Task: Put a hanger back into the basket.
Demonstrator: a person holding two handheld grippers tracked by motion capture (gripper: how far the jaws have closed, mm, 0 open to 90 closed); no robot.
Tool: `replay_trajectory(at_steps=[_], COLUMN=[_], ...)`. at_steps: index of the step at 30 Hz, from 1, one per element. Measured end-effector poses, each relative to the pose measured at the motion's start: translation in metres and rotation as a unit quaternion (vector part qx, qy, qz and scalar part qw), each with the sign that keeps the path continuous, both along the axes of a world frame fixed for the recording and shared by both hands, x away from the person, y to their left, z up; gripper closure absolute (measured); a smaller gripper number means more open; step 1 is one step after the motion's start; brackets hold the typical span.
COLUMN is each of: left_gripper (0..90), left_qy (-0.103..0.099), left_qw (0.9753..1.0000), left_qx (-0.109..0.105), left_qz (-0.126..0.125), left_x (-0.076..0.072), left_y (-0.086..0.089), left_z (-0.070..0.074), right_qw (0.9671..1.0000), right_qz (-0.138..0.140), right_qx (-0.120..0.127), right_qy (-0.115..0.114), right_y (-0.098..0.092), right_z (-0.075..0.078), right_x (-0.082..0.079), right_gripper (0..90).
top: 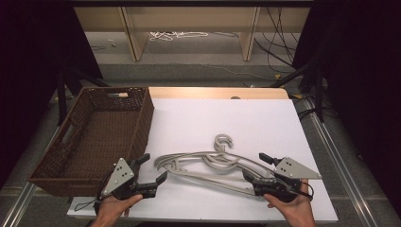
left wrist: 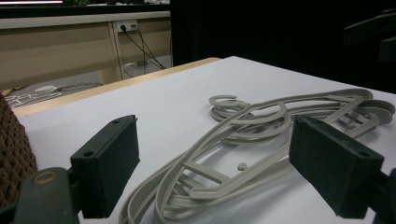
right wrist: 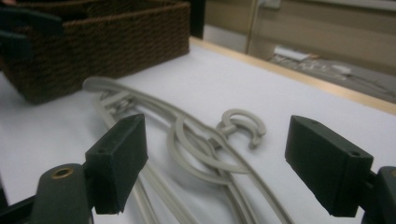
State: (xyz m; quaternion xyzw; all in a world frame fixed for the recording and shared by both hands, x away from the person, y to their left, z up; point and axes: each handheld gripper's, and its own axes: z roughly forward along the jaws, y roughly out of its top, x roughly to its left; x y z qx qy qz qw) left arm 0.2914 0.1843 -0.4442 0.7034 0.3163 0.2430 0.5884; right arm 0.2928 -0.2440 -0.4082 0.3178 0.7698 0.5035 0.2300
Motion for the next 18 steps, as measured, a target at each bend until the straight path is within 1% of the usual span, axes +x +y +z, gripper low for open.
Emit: replay_trajectory(at_steps=[1, 2, 3, 4, 5, 7, 8, 9, 11, 12, 13, 14, 16, 17, 18], left_gripper=[16.0, 16.0, 16.0, 16.0, 16.0, 16.0, 16.0, 16.0, 16.0, 16.0, 16.0, 16.0, 16.0, 16.0, 16.0], left_qy=[0.000, 0.003, 0.003, -0.004, -0.002, -0.002, -0.003, -0.005, 0.005, 0.004, -0.001, -0.005, -0.002, -0.005, -0.001], left_qw=[1.0000, 1.0000, 1.0000, 1.0000, 1.0000, 1.0000, 1.0000, 1.0000, 1.0000, 1.0000, 1.0000, 1.0000, 1.0000, 1.0000, 1.0000], left_qx=[0.000, -0.007, -0.007, -0.003, 0.002, 0.002, 0.000, -0.002, -0.005, -0.004, -0.006, -0.002, 0.002, -0.003, 0.002], left_qz=[0.000, 0.001, 0.001, -0.003, -0.001, -0.002, -0.003, -0.005, 0.002, 0.002, -0.002, -0.005, -0.002, -0.006, -0.002], left_x=[0.000, 0.000, 0.000, 0.001, 0.000, 0.000, 0.001, 0.001, 0.000, 0.000, 0.001, 0.001, 0.000, 0.001, 0.000], left_y=[0.000, -0.001, -0.001, 0.000, 0.000, 0.000, -0.001, 0.000, -0.001, 0.000, -0.001, 0.000, 0.000, -0.001, -0.001], left_z=[0.000, -0.001, -0.001, 0.000, 0.000, 0.000, 0.000, 0.000, 0.000, 0.000, -0.001, 0.000, 0.000, 0.000, 0.000], right_qw=[1.0000, 0.9997, 0.9997, 0.9992, 0.9988, 0.9980, 0.9975, 0.9965, 0.9940, 0.9926, 0.9907, 0.9891, 0.9856, 0.9844, 0.9826], right_qz=[0.000, 0.015, 0.015, 0.024, 0.029, 0.038, 0.037, 0.041, 0.049, 0.053, 0.058, 0.061, 0.061, 0.058, 0.061], right_qx=[0.000, -0.017, -0.017, -0.031, -0.035, -0.043, -0.051, -0.061, -0.078, -0.085, -0.093, -0.101, -0.113, -0.119, -0.126], right_qy=[0.000, 0.006, 0.006, 0.008, 0.017, 0.026, 0.031, 0.039, 0.060, 0.068, 0.080, 0.088, 0.110, 0.117, 0.123], right_y=[0.000, -0.002, -0.002, -0.005, -0.006, -0.006, -0.006, -0.006, -0.005, -0.005, -0.004, -0.004, -0.004, -0.004, -0.004], right_z=[0.000, 0.005, 0.005, 0.011, 0.014, 0.018, 0.019, 0.021, 0.022, 0.022, 0.021, 0.019, 0.015, 0.012, 0.009], right_x=[0.000, 0.005, 0.005, 0.011, 0.015, 0.024, 0.028, 0.032, 0.040, 0.045, 0.049, 0.053, 0.062, 0.067, 0.072], right_gripper=[23.4, 25.4, 25.4, 27.2, 27.3, 28.5, 28.5, 28.5, 28.5, 28.5, 28.6, 28.8, 29.3, 30.0, 31.4])
